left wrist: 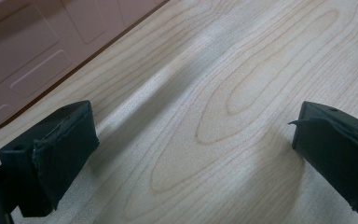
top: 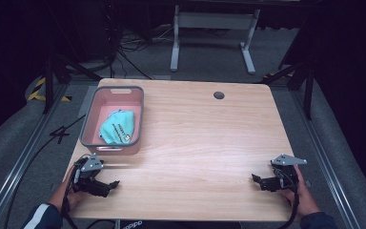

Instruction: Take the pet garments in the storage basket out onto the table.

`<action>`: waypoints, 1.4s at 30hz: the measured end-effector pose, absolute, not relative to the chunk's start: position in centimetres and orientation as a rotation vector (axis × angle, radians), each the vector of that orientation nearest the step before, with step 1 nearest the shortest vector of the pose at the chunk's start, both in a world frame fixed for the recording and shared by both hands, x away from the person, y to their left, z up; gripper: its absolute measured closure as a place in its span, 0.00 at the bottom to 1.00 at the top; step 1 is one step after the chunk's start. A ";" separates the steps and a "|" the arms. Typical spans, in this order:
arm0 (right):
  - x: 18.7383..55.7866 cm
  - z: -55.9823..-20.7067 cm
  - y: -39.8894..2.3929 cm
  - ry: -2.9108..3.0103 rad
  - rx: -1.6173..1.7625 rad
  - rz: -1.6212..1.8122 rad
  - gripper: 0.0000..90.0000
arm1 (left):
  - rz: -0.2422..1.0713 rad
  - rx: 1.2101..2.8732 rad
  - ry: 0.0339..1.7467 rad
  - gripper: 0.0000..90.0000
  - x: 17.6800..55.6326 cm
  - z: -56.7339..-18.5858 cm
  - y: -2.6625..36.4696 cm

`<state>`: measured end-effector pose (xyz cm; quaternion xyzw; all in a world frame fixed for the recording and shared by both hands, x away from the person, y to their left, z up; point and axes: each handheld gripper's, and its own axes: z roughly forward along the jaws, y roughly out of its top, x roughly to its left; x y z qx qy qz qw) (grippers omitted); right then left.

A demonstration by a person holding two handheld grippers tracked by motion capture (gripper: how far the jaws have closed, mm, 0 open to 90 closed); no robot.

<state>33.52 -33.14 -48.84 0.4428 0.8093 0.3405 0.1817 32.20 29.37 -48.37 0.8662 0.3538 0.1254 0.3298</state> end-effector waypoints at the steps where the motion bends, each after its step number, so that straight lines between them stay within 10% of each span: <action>1: 33.5 -48.8 -33.1 2.285 1.249 0.960 0.01 | 0.328 2.266 0.926 0.00 32.2 -48.4 29.4; 42: 33.5 -48.8 -33.1 2.289 1.251 0.964 0.01 | 0.324 2.358 0.893 0.21 30.5 -44.5 30.4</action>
